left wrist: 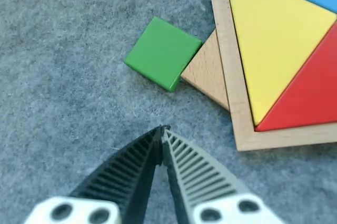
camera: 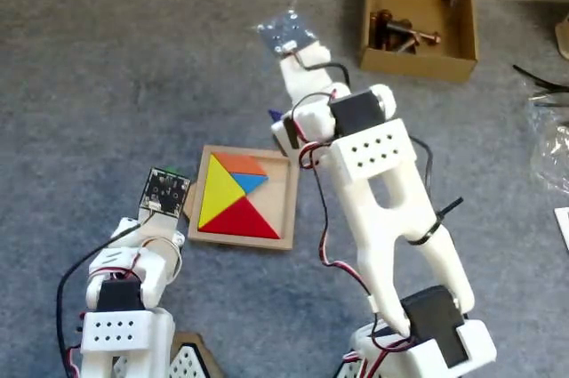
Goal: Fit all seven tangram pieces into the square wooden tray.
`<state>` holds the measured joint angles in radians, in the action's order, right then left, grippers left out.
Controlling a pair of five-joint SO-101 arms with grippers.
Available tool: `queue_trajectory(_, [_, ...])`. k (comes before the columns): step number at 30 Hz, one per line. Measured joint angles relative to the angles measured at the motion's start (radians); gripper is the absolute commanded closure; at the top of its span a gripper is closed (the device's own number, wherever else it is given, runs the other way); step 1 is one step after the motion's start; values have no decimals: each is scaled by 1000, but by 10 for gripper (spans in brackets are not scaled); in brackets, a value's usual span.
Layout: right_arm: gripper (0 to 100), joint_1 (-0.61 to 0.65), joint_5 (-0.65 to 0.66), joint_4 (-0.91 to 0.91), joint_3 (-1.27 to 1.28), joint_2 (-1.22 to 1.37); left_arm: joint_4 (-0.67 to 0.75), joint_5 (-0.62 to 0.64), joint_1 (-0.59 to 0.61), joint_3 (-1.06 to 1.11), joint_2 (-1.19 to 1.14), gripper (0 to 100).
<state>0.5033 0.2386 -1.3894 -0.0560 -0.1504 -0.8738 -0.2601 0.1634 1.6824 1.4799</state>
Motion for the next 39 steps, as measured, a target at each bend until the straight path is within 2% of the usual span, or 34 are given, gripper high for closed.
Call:
queue_trajectory(7, [993, 9, 0, 124, 115, 153, 0, 0, 0, 0, 0, 993])
queue_trajectory(20, [993, 60, 0, 245, 114, 328, 0, 0, 0, 0, 0, 993])
queue_trajectory(39, [989, 57, 0, 292, 114, 470, 0, 0, 0, 0, 0, 993])
